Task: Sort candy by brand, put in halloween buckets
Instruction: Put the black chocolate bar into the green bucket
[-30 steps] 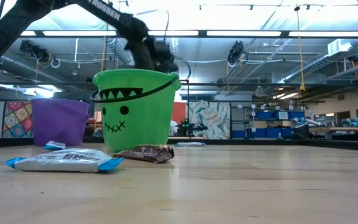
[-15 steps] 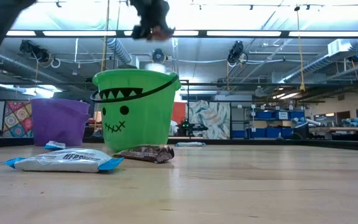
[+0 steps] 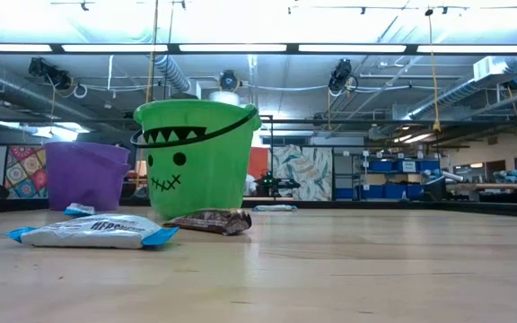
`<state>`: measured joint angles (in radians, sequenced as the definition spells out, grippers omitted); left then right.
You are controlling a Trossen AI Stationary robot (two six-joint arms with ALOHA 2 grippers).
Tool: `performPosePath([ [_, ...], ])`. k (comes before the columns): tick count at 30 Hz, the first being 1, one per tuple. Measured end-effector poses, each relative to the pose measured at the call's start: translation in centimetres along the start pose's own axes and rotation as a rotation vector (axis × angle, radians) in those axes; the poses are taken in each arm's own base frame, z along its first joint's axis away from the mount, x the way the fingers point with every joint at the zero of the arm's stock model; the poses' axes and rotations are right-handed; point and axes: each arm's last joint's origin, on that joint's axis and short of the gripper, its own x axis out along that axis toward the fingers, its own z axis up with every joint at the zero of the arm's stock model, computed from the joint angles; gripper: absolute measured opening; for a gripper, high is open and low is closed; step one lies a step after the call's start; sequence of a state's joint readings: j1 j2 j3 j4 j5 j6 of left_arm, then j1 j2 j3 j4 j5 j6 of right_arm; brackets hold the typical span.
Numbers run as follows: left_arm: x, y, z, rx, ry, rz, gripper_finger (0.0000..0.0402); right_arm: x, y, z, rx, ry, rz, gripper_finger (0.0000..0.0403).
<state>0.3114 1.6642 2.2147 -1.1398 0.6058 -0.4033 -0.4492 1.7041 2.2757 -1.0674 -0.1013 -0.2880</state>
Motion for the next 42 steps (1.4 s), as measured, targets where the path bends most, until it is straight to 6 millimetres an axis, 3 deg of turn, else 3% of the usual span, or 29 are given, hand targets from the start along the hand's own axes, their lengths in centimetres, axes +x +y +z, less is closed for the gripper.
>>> performPosePath([
  [5, 0.5, -3.2, -1.0, 0.129, 0.208, -0.559, 0.0035, 0.2, 0.0, 0.0, -0.008, 0.0, 0.005, 0.0161],
  [22, 0.5, -4.5, -0.4, 0.12, 0.153, -0.577, 0.0035, 0.2, 0.5, 0.1, -0.018, -0.009, 0.036, 0.016],
  [27, 0.9, -3.6, -0.4, 0.126, 0.042, -0.307, 0.0035, 0.2, 0.6, 0.2, -0.019, -0.01, 0.037, 0.016],
  [30, 0.9, -2.2, -1.1, 0.146, -0.001, 0.054, 0.0035, 0.2, 0.6, 0.2, -0.019, -0.009, 0.038, 0.016],
  [36, 0.2, 0.4, -3.2, 0.225, 0.102, 0.84, 0.0035, 0.2, 0.6, 0.2, -0.017, -0.009, 0.038, 0.016],
  [42, 2.2, 1.6, -4.0, 0.307, 0.111, 1.141, 0.0035, 0.2, 0.6, 0.2, -0.011, -0.009, 0.038, 0.016],
])
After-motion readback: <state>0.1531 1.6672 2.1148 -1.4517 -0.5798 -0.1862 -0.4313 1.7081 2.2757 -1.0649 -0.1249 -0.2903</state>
